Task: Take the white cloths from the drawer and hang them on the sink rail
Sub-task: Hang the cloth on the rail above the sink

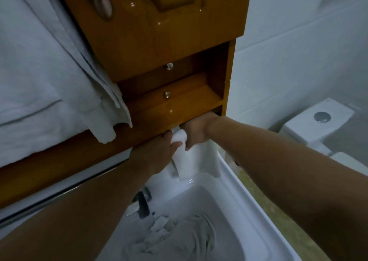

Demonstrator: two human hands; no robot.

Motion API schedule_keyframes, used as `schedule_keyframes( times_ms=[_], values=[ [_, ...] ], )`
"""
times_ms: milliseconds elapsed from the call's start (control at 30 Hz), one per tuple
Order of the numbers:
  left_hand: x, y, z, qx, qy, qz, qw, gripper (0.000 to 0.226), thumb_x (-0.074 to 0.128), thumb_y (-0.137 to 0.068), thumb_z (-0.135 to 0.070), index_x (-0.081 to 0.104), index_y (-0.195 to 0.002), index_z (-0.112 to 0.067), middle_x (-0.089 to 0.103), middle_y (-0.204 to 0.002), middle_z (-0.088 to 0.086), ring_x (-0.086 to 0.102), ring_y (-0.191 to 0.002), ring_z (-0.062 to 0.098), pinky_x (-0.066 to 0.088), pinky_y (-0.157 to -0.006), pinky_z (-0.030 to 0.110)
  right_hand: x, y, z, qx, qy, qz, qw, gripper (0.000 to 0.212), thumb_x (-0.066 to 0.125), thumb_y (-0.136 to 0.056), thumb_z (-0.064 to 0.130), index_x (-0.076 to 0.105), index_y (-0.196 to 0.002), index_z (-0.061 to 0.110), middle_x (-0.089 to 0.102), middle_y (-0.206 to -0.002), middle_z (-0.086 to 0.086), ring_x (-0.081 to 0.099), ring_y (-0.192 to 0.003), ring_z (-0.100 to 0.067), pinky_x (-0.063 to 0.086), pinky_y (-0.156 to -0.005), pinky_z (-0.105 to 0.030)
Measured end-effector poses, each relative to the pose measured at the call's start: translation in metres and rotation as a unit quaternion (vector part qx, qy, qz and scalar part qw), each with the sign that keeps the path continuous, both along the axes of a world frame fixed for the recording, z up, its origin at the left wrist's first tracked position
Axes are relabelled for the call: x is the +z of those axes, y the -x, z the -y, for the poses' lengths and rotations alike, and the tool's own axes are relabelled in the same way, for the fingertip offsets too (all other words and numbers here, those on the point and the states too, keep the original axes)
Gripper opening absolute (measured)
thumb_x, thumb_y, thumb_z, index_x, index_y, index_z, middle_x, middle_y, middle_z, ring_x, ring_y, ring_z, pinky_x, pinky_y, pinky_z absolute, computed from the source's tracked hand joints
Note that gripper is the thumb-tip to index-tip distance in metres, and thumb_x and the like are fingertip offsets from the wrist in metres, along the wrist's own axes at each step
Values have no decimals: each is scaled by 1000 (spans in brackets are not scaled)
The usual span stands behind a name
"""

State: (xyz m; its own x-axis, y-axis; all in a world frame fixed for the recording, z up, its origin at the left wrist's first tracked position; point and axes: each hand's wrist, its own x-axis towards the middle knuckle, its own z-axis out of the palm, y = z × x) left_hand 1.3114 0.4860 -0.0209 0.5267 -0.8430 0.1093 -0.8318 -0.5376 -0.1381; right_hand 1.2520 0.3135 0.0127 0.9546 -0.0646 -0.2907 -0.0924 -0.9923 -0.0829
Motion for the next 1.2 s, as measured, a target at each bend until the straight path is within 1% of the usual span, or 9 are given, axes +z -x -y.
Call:
schedule_keyframes(
  times_ms=[133,233,433,533,600,733,867,1033,1200],
  values=[
    [3,-7,-8,-56,-63,54,995,49,34,-97,-55,55,-119,-16,64,-73,-1,58,-57,11,30,-46,19,5,2,10,4,-10,-21,1000,73,73,-76,64,54,-136,27,58,-139,0,53,-125,-27,42,-106,-41],
    [0,-9,-8,-80,-57,85,992,44,50,-90,-52,64,-102,-12,58,-54,0,51,-41,9,21,-42,20,1,4,14,11,0,-5,1000,73,72,-76,66,56,-135,27,59,-137,0,53,-124,-27,42,-106,-41],
    [5,-13,-10,-109,-70,72,989,45,65,-88,-48,59,-112,-11,62,-64,-1,54,-48,9,30,-45,19,-2,6,15,26,-15,11,999,71,73,-75,66,57,-133,28,61,-135,1,56,-121,-25,44,-104,-39],
    [10,-6,-12,-95,-88,108,986,51,46,-98,-49,44,-134,-12,68,-92,4,66,-75,13,33,-57,20,0,9,12,33,2,24,999,67,74,-74,65,60,-127,26,65,-127,1,59,-113,-24,48,-97,-38],
    [12,-1,-8,-55,-112,56,991,55,35,-103,-46,26,-145,-12,65,-110,7,65,-92,16,38,-64,21,3,9,12,35,9,15,999,68,74,-75,64,58,-129,27,64,-129,1,58,-115,-24,47,-98,-38],
    [21,6,-5,35,-89,-50,994,62,34,-100,-55,28,-146,-14,64,-114,6,64,-100,18,52,-78,26,11,13,12,29,-3,-10,1000,73,76,-77,57,50,-140,30,54,-143,0,51,-129,-28,40,-108,-41],
    [20,27,-2,37,-35,-72,996,82,42,-95,-60,6,-155,-19,30,-157,9,37,-140,28,39,-109,41,9,20,10,10,1,31,999,61,68,-84,58,51,-136,31,60,-134,-1,58,-118,-28,47,-104,-44],
    [9,54,15,-21,18,23,999,79,55,-88,-62,32,-148,-17,37,-153,8,34,-141,28,31,-112,45,-21,36,3,32,44,197,979,47,51,-92,53,51,-131,28,67,-124,0,63,-111,-27,45,-103,-51],
    [5,46,25,-4,-11,18,1000,76,54,-91,-57,28,-149,-16,35,-153,11,38,-138,30,37,-109,45,-44,42,7,24,25,265,963,47,59,-89,44,54,-128,20,66,-123,-5,61,-114,-29,41,-108,-52]
  ],
)
